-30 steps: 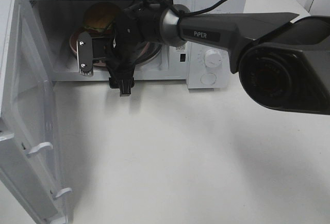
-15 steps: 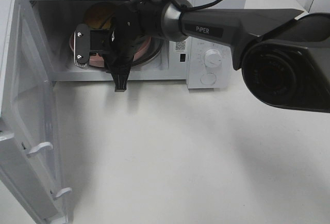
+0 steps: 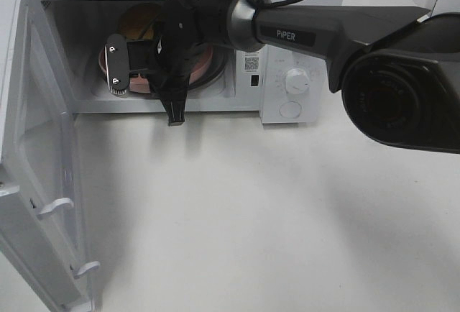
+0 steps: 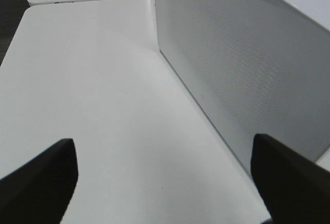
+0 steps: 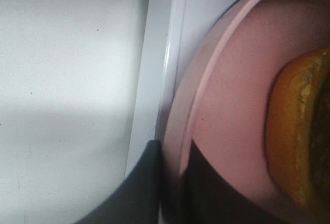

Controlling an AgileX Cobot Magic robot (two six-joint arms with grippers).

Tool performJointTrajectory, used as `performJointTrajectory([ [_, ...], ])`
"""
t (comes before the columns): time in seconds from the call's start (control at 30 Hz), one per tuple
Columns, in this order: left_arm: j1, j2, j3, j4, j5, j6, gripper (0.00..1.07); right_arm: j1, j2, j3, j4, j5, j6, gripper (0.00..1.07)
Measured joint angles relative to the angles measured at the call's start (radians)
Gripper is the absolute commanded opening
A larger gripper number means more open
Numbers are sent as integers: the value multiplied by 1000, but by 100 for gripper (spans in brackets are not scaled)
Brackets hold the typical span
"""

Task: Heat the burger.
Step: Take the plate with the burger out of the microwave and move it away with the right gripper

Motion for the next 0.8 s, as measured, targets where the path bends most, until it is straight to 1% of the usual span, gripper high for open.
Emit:
performJointTrajectory([
  [0.13,0,0,0,0,0,0,84,0,-19,20,-1,5,-14,0],
  [0.17,0,0,0,0,0,0,84,0,-41,48,0,12,-30,0],
  [0.23,0,0,0,0,0,0,84,0,-51,62,0,12,-45,0],
  [0.27,0,0,0,0,0,0,84,0,-74,98,0,8,-75,0],
  [0.3,0,0,0,0,0,0,84,0,-74,98,0,8,-75,0],
  [0.33,0,0,0,0,0,0,84,0,-97,139,2,-4,-99,0],
  [0.4,0,0,0,0,0,0,84,0,-108,159,2,-14,-109,0],
  [0.47,0,0,0,0,0,0,84,1,-138,211,3,-46,-127,0],
  [0.5,0,0,0,0,0,0,84,1,-138,211,3,-46,-127,0],
  [0.57,0,0,0,0,0,0,84,6,-160,260,10,-83,-130,0],
  [0.63,0,0,0,0,0,0,84,8,-166,274,10,-93,-130,0],
  [0.67,0,0,0,0,0,0,84,14,-182,307,10,-115,-132,0],
  [0.77,0,0,0,0,0,0,84,18,-195,329,11,-130,-135,0],
  [0.8,0,0,0,0,0,0,84,25,-217,372,12,-157,-146,0],
])
